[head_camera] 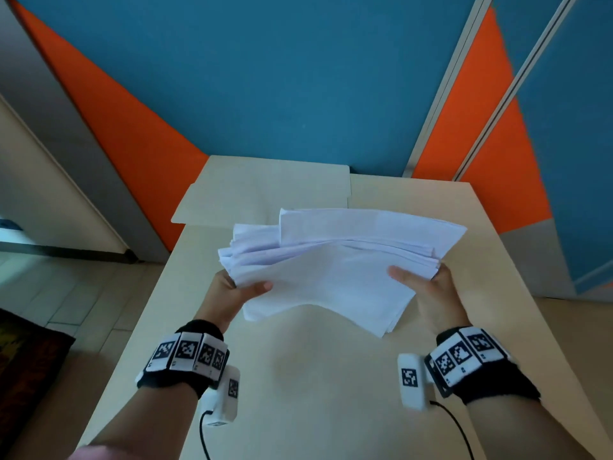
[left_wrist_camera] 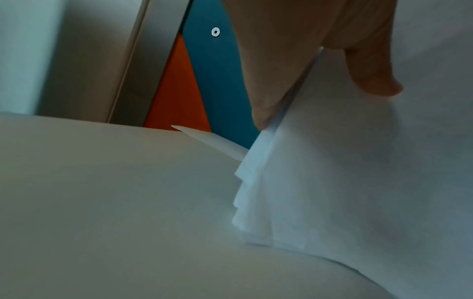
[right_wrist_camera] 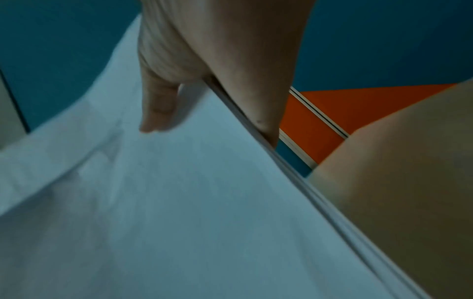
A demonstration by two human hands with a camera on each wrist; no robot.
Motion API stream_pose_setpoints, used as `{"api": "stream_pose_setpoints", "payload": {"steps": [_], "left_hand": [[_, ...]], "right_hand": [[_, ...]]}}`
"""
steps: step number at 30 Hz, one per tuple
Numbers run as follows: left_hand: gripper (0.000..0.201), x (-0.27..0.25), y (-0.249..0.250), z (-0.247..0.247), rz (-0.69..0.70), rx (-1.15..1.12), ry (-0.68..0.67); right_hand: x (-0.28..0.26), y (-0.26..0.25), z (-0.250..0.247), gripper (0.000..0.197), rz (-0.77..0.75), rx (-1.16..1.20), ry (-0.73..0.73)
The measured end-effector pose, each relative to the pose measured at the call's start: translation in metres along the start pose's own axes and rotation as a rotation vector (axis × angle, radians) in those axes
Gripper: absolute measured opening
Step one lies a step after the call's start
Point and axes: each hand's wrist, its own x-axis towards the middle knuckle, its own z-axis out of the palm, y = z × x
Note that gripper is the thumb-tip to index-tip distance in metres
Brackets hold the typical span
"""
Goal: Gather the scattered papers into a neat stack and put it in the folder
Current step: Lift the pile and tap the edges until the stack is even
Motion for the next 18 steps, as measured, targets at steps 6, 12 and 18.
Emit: {"api": "stream_pose_setpoints", "payload": {"steps": [6,12,18], "left_hand": [[0.049,0.006,0.000,0.003,-0.011,-0.033,0.029],[0.026,0.007,0.000,0.004,-0.018,-0.044,0.010],[0.016,0.013,-0.001,0.004,-0.059,-0.081,0.000]], "right_hand": [[0.003,-0.033,0.002,0.032,-0.163,0.084,-0.007],[0.010,-0.026,-0.020,0.021,-0.121,0.432,0.052],[0.012,0.012,-0.052,0.030,-0.026,0.719,0.129]]}}
